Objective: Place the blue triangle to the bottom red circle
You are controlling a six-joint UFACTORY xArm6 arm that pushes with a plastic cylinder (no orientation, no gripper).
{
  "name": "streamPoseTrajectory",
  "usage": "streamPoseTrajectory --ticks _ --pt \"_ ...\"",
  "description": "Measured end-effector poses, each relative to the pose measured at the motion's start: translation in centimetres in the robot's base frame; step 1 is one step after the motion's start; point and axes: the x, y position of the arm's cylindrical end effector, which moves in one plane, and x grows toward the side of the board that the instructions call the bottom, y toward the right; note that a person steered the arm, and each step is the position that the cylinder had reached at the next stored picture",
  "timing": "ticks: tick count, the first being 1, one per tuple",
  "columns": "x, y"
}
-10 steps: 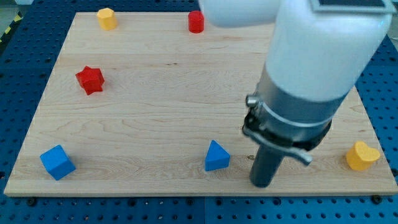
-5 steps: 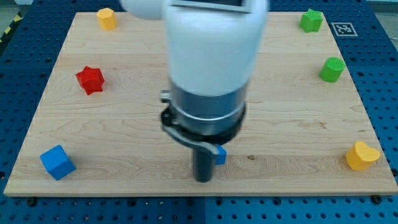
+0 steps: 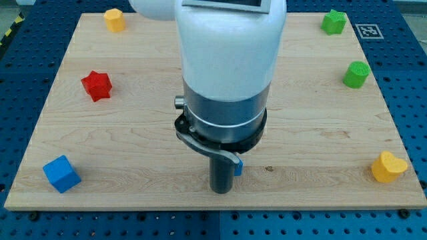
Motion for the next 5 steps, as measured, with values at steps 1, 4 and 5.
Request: streamPoseTrajectory --ticks 1,4,5 --pt "-1.8 0.0" --pt "-3.7 2.3" --pt "-5.2 2.4"
